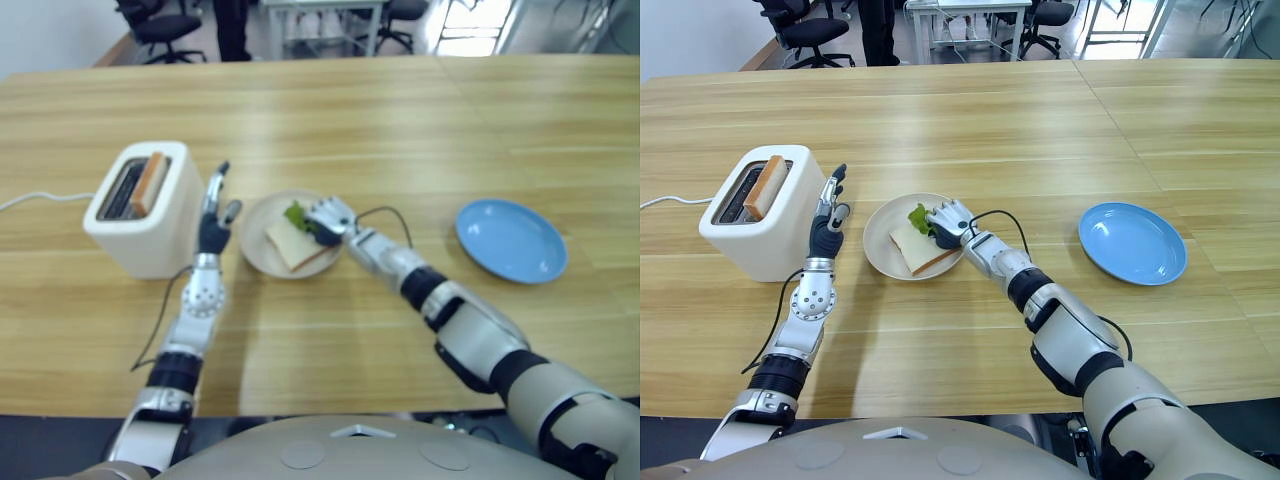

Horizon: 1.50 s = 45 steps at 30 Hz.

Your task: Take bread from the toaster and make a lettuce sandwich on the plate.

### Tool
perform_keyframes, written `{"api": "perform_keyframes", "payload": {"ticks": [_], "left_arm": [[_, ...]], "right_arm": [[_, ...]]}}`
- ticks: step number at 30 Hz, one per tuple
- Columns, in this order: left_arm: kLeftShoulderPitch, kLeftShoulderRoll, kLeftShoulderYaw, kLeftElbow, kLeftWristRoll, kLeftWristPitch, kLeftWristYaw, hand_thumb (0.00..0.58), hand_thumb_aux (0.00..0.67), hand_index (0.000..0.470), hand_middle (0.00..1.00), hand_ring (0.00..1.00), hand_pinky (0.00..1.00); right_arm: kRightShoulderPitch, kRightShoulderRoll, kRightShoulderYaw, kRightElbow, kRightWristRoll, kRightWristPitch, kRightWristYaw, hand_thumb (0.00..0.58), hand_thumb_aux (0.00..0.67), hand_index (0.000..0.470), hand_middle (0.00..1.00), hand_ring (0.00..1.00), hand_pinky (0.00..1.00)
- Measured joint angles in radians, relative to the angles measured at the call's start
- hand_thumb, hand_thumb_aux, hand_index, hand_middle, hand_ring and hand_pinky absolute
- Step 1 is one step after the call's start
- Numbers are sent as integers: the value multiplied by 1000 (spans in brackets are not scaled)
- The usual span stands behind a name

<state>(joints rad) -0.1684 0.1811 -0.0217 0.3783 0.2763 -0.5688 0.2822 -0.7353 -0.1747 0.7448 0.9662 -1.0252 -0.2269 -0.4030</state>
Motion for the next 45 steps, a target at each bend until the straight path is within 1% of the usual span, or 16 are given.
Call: {"api": "perform_keyframes", "payload": {"ticks": [7,8,9,10,12,13,15,17,20,23,24,27,32,36,40,45], "left_arm": [[-2,-4,-5,8,28,-2,1,0,0,0,0,0,0],[-3,-4,-6,10,31,-3,1,0,0,0,0,0,0],[-3,-4,-6,11,32,-3,1,0,0,0,0,0,0],[-3,-4,-5,14,33,-3,1,0,0,0,0,0,0],[-5,-4,-5,19,34,-3,2,0,0,0,0,0,0],[-5,-4,-5,21,35,-3,2,0,0,0,0,0,0],[-5,-5,-5,22,37,-3,2,0,0,0,0,0,0],[-6,-5,-5,22,37,-3,3,0,0,0,0,0,0],[-7,-5,-6,23,40,-3,4,0,0,0,0,0,0],[-7,-5,-5,23,42,-4,6,0,0,0,0,0,0],[-7,-5,-6,24,43,-4,7,0,0,0,0,0,0],[-4,-3,-9,20,57,-8,13,0,0,0,0,0,0],[29,9,-20,-106,122,12,18,0,0,0,0,0,0],[71,36,-7,-395,157,102,-40,0,0,0,0,0,0],[73,98,67,-679,253,279,-130,0,0,0,0,0,0],[41,305,204,-746,467,544,-252,0,0,0,0,0,0]], "right_arm": [[46,-29,1,-147,0,12,13,580,670,460,973,973,973],[55,-31,1,-170,0,16,20,580,670,460,788,788,788],[62,-33,1,-185,-1,19,27,572,591,406,522,522,522],[70,-36,2,-201,-1,23,34,572,591,406,522,522,522],[80,-48,3,-229,-3,35,52,536,486,334,243,243,243],[84,-56,3,-242,-3,42,62,536,486,334,243,243,243],[99,-74,3,-269,-3,51,84,493,410,281,63,63,63],[116,-99,3,-303,-4,61,116,470,378,260,0,0,0],[158,-156,-4,-397,-2,79,187,349,247,170,0,0,0],[202,-205,-11,-490,-1,98,256,120,74,51,0,0,0],[220,-223,-23,-528,0,108,283,71,42,29,0,0,0],[278,-285,-83,-679,22,129,354,0,0,0,0,0,0],[415,-338,-331,-1042,239,168,479,0,0,0,0,0,0],[442,-297,-602,-1224,510,197,514,0,0,0,0,0,0],[485,-207,-757,-1223,746,193,519,0,0,0,0,0,0],[561,-125,-865,-1129,925,184,521,0,0,0,0,0,0]]}}
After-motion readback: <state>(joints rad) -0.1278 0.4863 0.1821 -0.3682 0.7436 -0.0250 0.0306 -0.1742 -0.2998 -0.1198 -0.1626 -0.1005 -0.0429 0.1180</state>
